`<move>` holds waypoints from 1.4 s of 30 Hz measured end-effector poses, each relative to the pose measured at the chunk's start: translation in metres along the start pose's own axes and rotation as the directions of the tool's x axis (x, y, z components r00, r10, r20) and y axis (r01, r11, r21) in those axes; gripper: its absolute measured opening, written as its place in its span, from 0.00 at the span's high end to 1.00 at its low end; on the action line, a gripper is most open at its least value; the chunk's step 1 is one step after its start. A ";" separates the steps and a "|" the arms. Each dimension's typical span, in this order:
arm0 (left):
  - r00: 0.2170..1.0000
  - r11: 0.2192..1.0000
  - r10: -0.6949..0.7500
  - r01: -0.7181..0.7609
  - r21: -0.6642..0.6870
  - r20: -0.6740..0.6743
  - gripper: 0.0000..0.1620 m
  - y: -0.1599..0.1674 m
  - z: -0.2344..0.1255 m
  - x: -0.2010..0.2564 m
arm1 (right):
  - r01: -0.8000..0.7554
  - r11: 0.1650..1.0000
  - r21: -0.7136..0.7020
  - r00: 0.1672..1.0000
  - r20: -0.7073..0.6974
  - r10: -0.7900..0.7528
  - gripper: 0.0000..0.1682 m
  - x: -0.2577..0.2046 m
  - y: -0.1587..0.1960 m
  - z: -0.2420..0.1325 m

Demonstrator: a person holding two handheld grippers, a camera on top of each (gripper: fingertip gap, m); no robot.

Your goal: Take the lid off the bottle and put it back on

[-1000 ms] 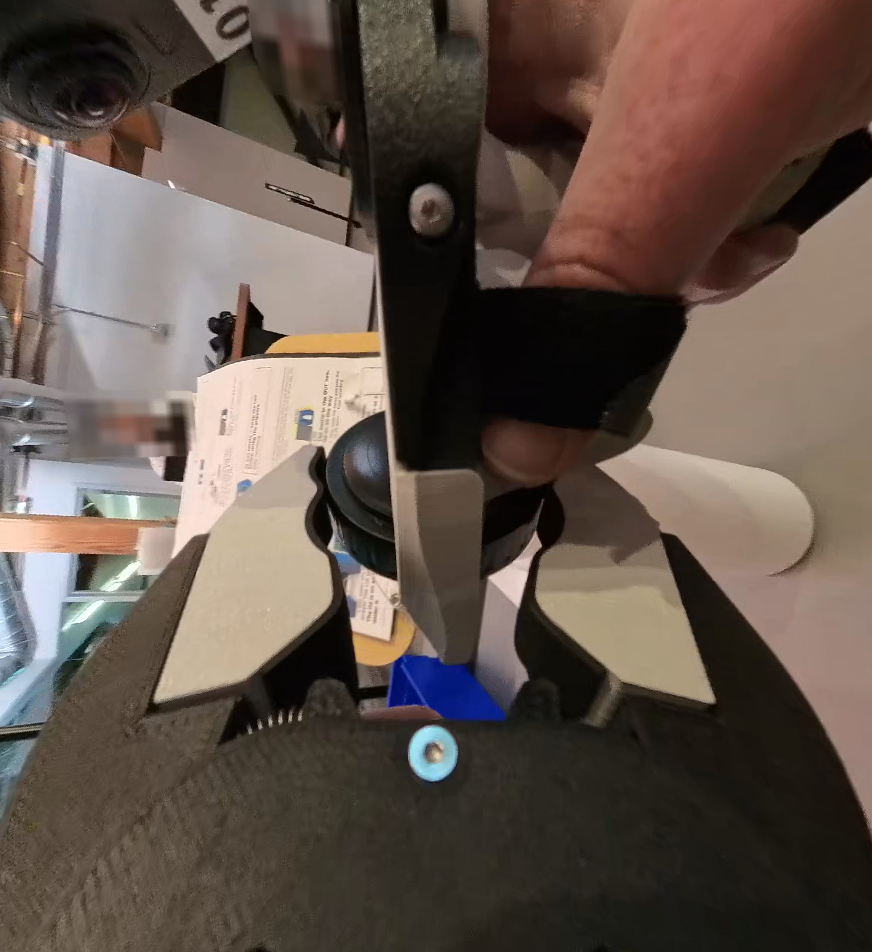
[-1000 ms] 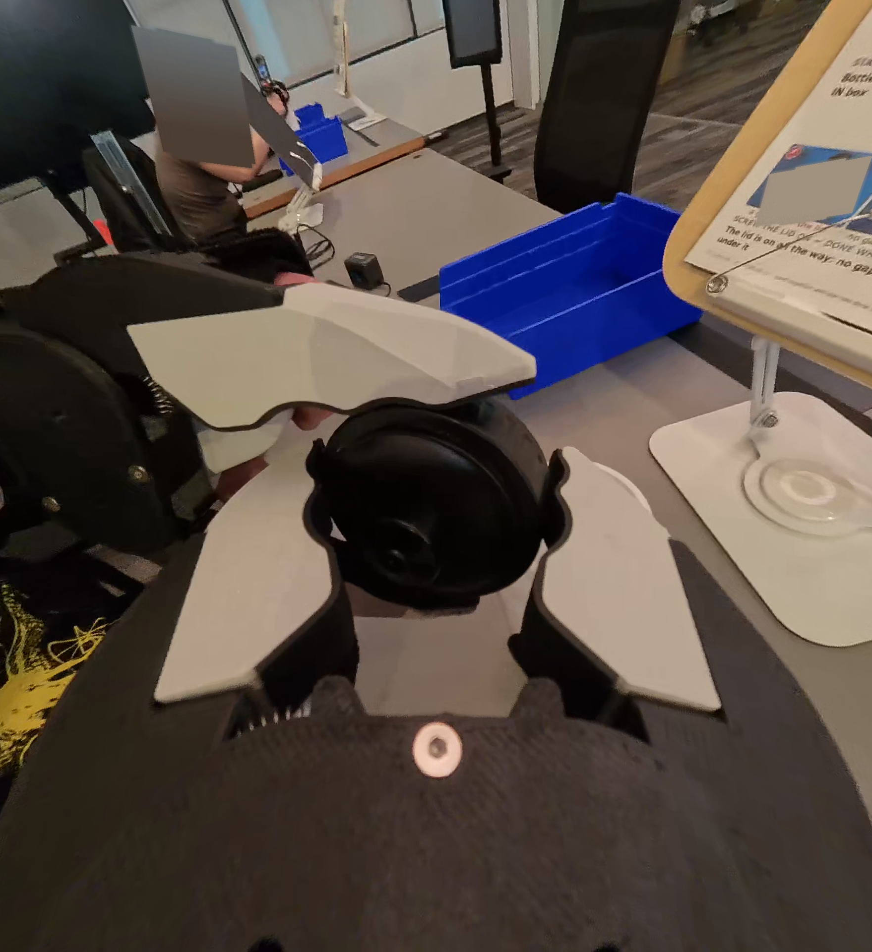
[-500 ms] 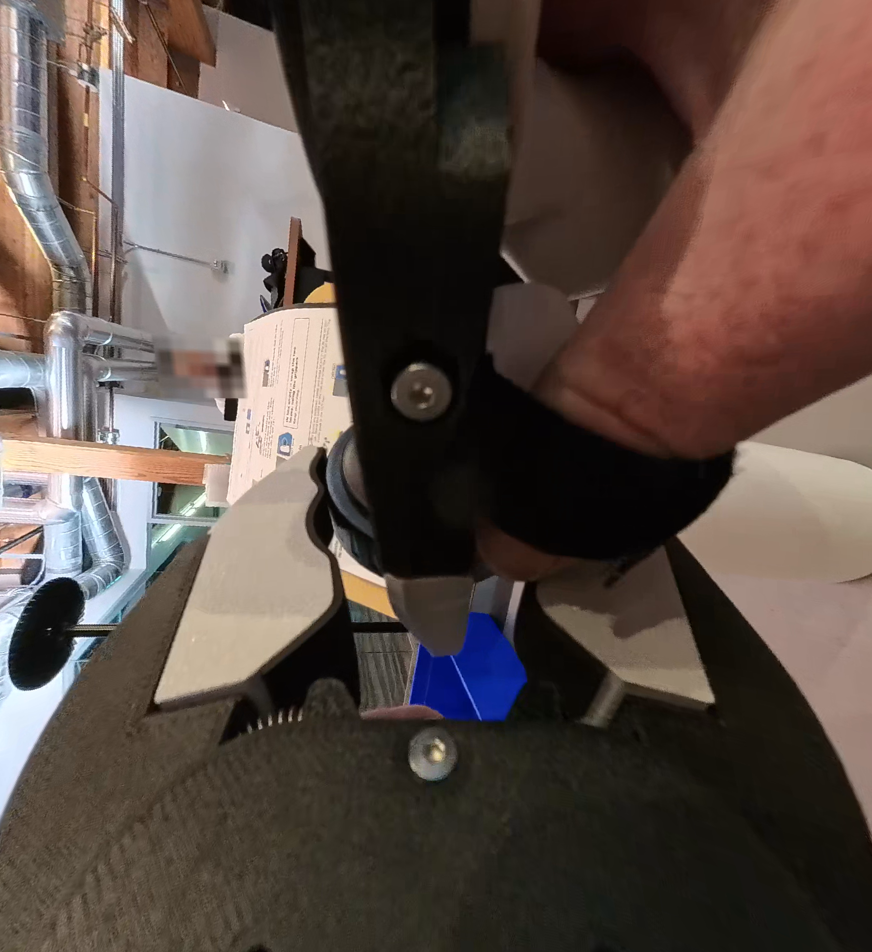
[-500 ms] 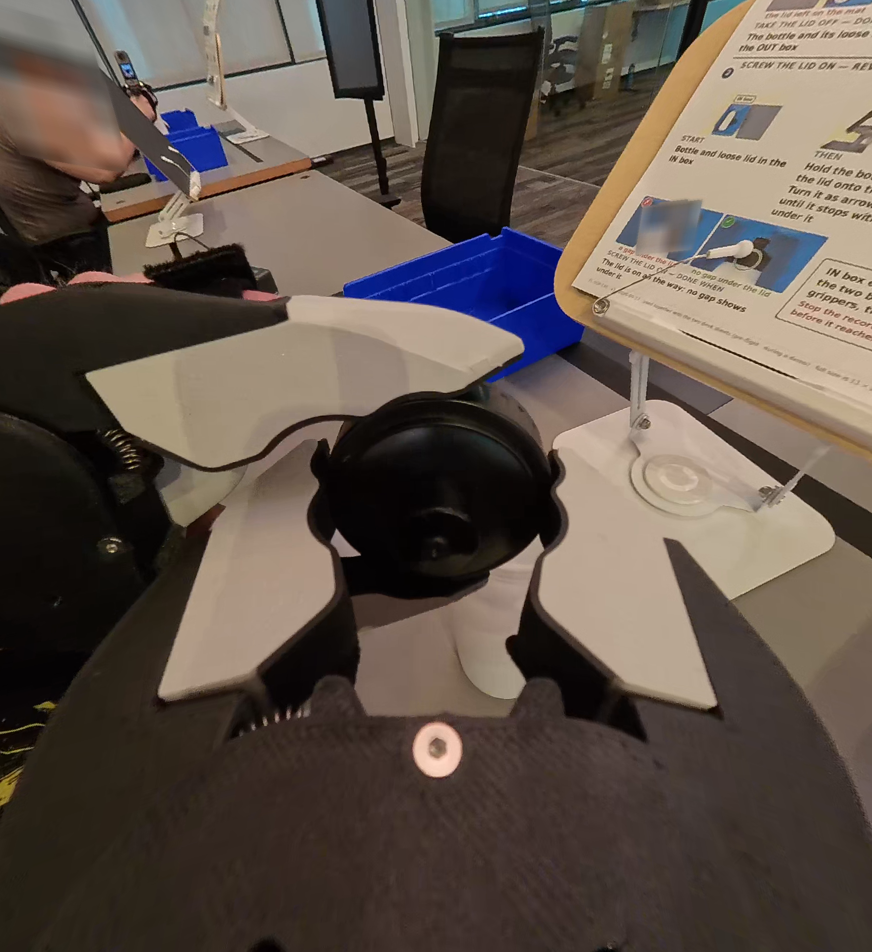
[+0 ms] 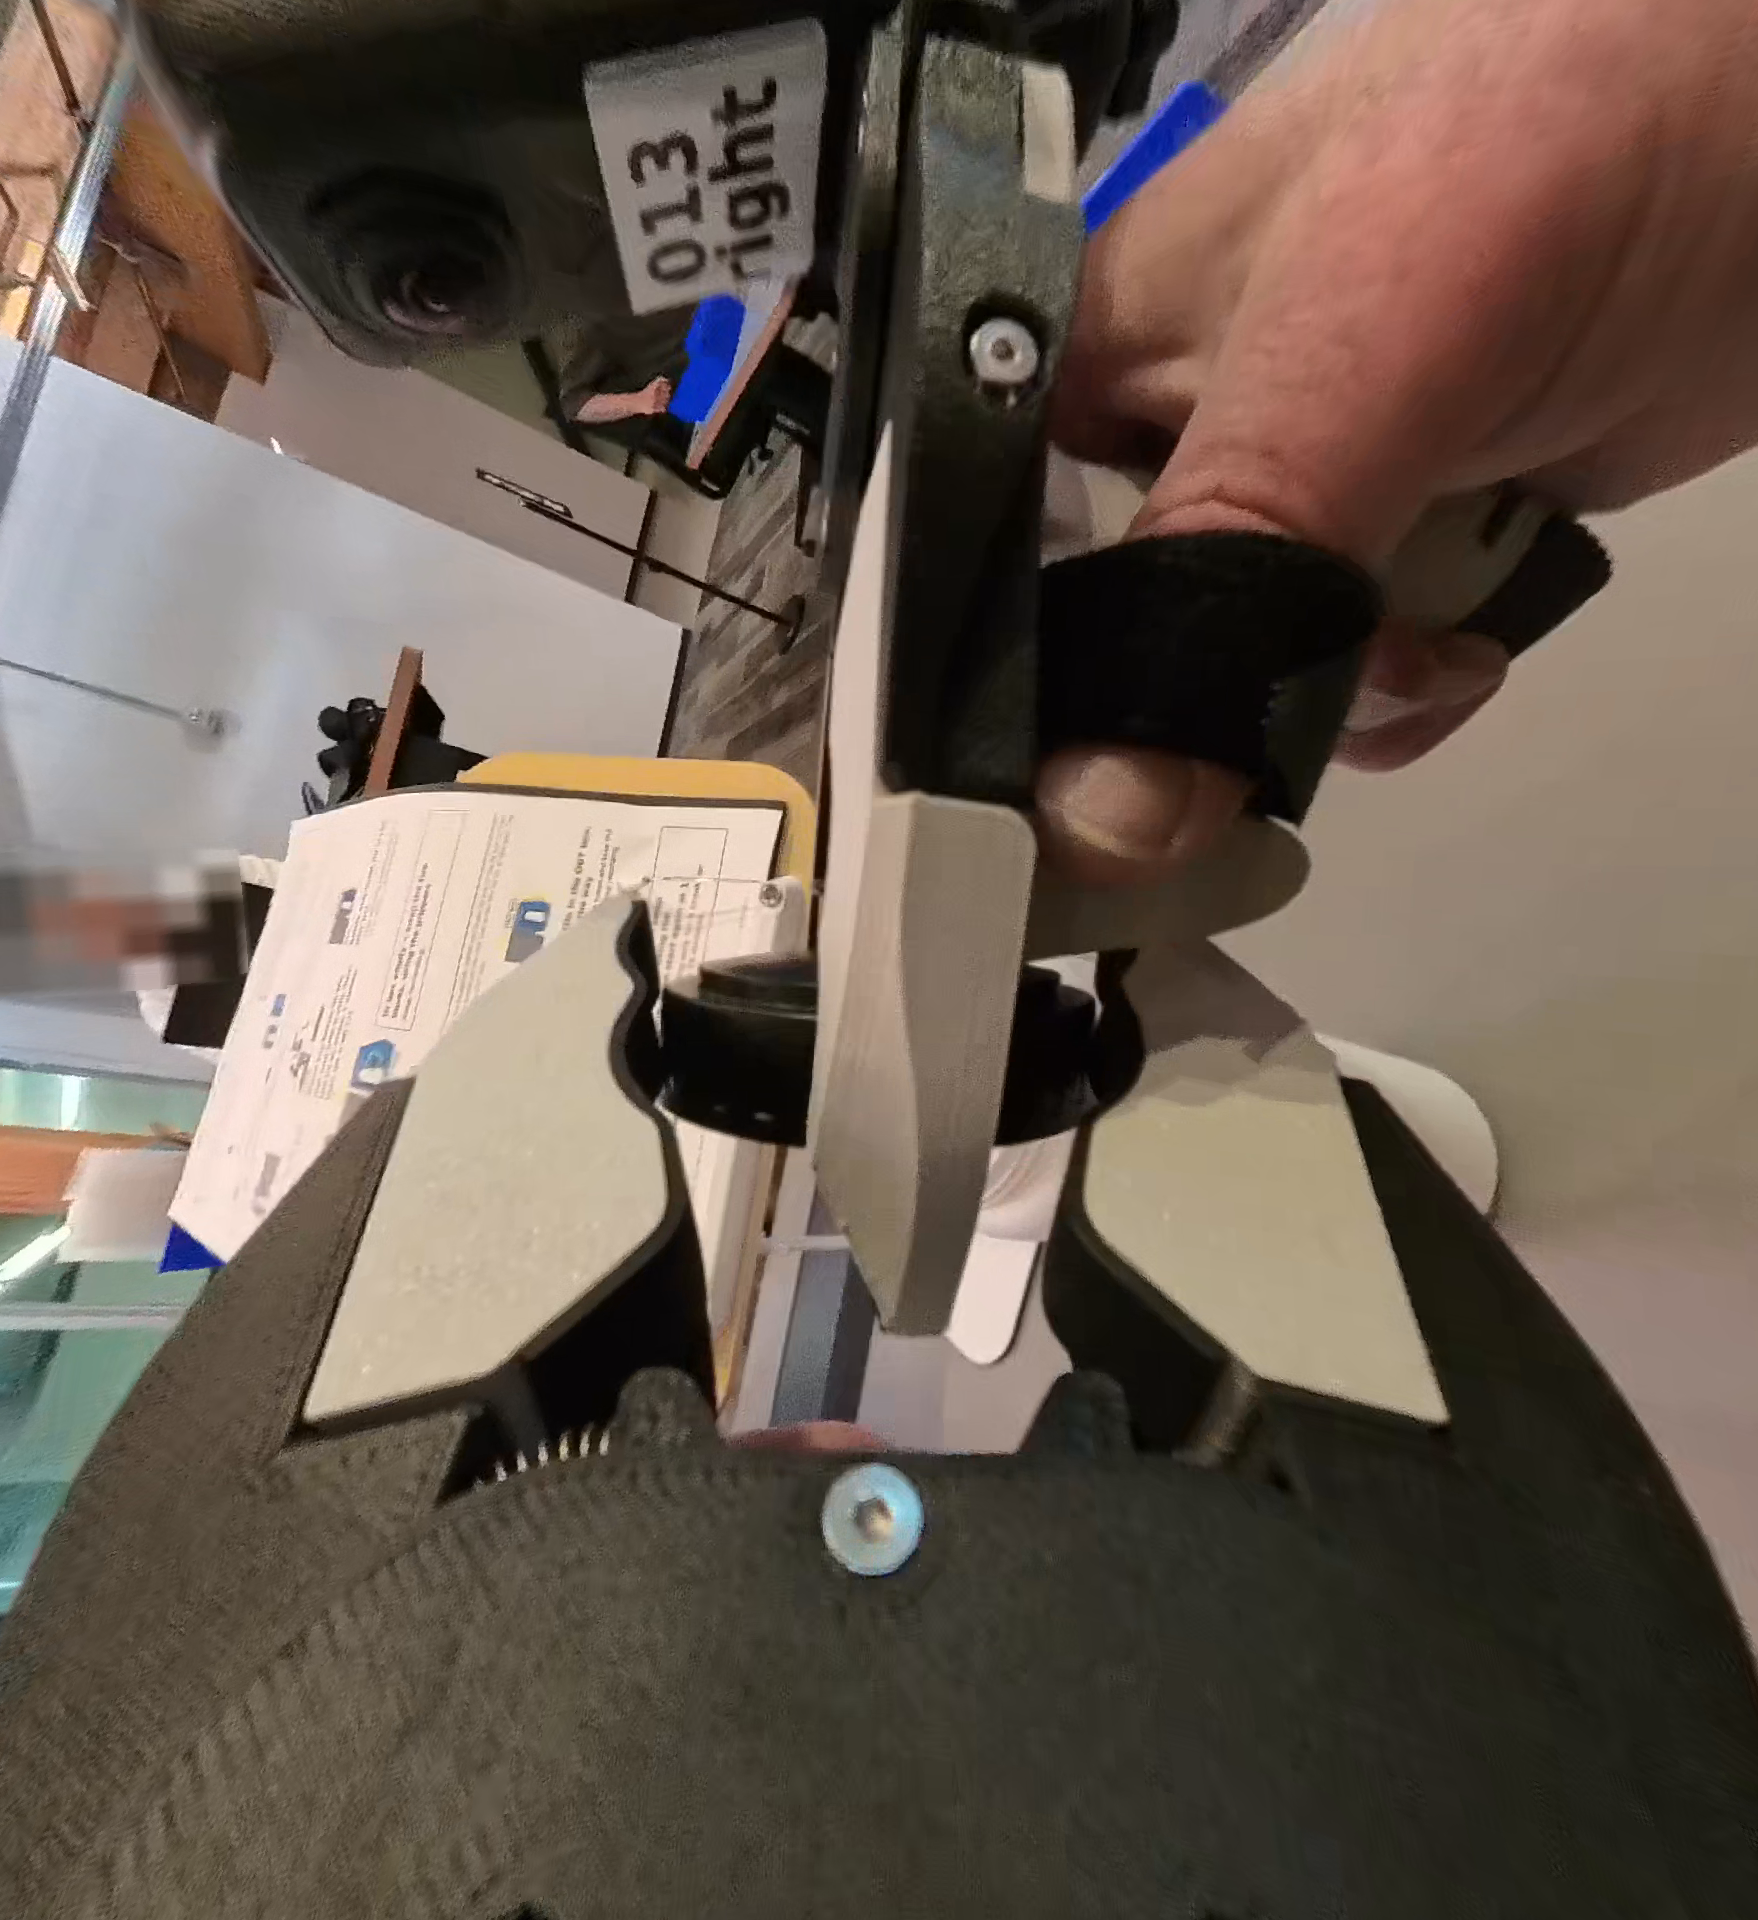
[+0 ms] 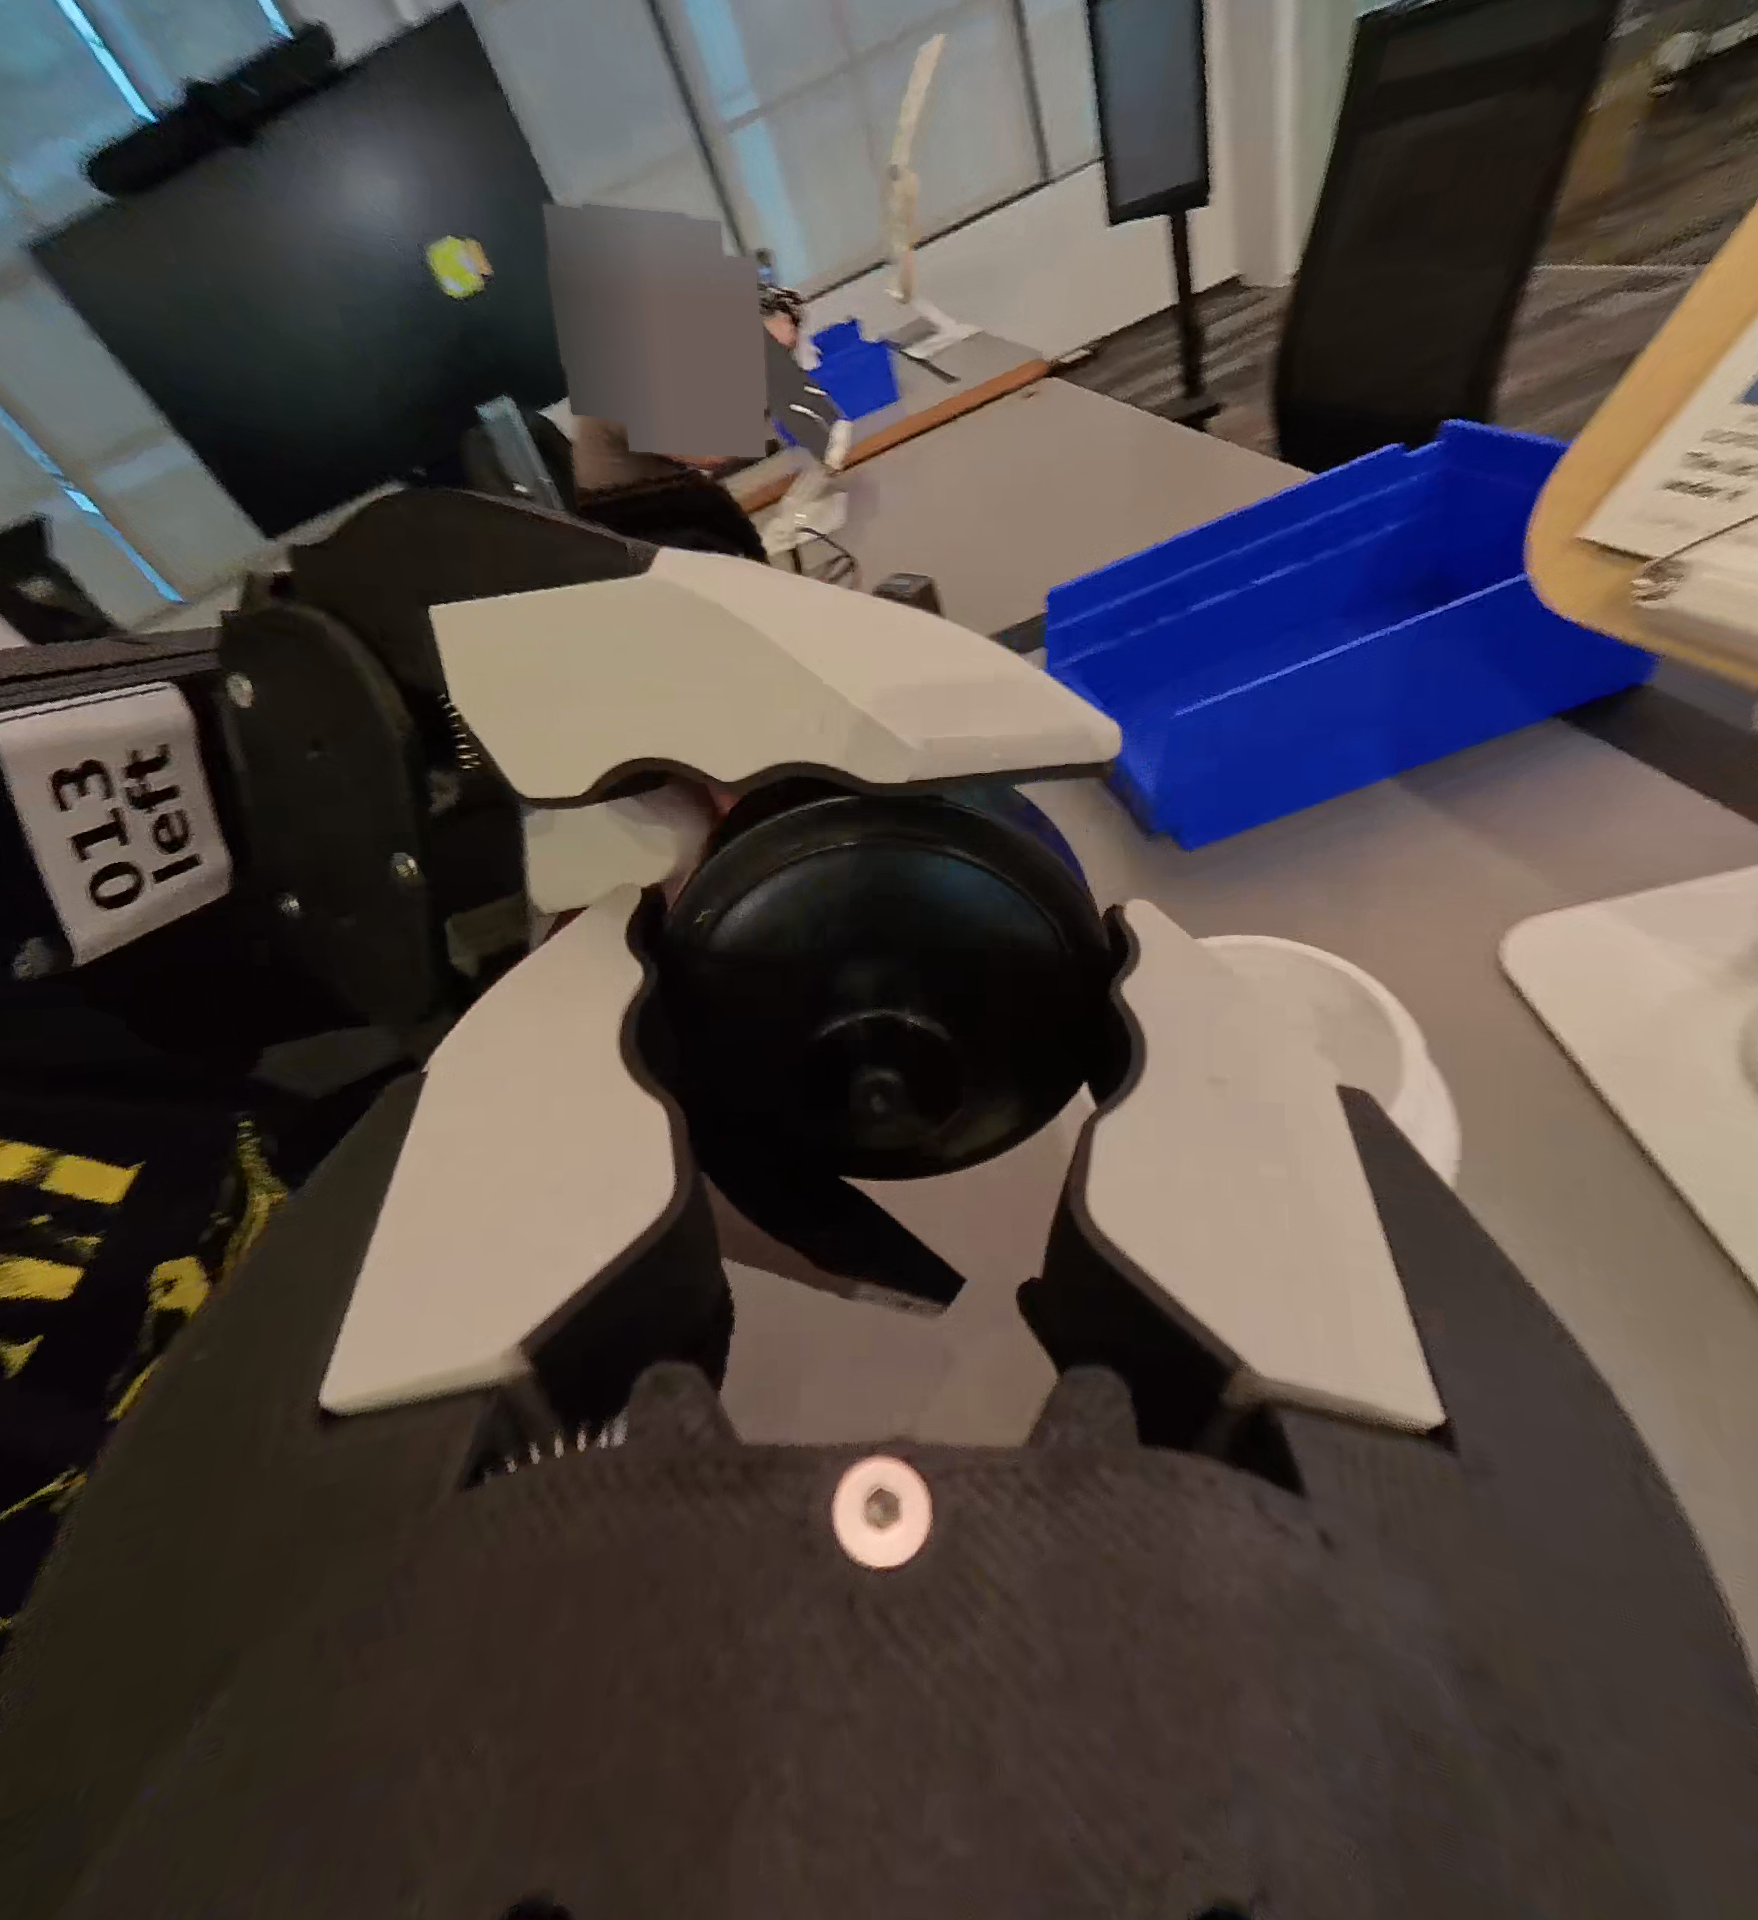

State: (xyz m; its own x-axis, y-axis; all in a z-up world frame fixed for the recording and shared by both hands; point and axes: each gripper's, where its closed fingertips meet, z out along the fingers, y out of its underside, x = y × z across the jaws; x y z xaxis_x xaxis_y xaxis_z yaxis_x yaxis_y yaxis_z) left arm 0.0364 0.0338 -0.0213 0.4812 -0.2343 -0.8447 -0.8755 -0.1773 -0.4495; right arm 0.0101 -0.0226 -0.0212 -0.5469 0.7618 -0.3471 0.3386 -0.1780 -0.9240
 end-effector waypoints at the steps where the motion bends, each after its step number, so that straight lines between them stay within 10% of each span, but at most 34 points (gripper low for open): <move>1: 1.000 1.000 -0.013 0.013 0.014 -0.007 0.51 -0.001 0.000 0.001 | -0.010 1.000 0.006 0.999 0.031 0.010 0.53 -0.001 0.000 0.000; 21: 1.000 1.000 0.005 -0.006 0.017 0.007 0.51 -0.001 0.001 -0.001 | -0.033 0.999 0.014 0.998 0.052 0.032 0.55 0.001 0.002 -0.009; 25: 0.990 0.988 -0.143 0.143 0.065 -0.001 0.34 0.003 -0.013 -0.019 | -0.005 0.997 0.072 1.000 0.018 0.004 0.55 0.007 -0.015 -0.033; 31: 0.821 0.826 -0.518 0.553 0.106 -0.240 0.10 0.039 -0.004 0.002 | 0.017 0.994 0.108 0.998 -0.057 -0.011 0.55 0.023 -0.024 -0.071; 36: 0.597 0.630 -0.689 0.773 0.068 -0.411 0.10 0.066 0.028 0.045 | 0.004 0.994 0.107 0.999 -0.045 0.001 0.55 0.024 -0.014 -0.070; 42: 0.560 0.578 -0.700 0.809 0.111 -0.444 0.24 0.084 0.053 0.071 | -0.008 0.994 0.106 0.999 -0.031 0.011 0.55 0.026 -0.007 -0.069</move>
State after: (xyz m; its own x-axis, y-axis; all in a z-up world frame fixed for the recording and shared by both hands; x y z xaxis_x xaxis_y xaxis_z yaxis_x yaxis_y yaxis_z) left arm -0.0057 0.0530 -0.1340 0.9018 -0.4312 -0.0298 -0.1213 -0.1862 -0.9750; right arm 0.0461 0.0417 -0.0125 -0.5188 0.7788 -0.3525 0.2600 -0.2491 -0.9329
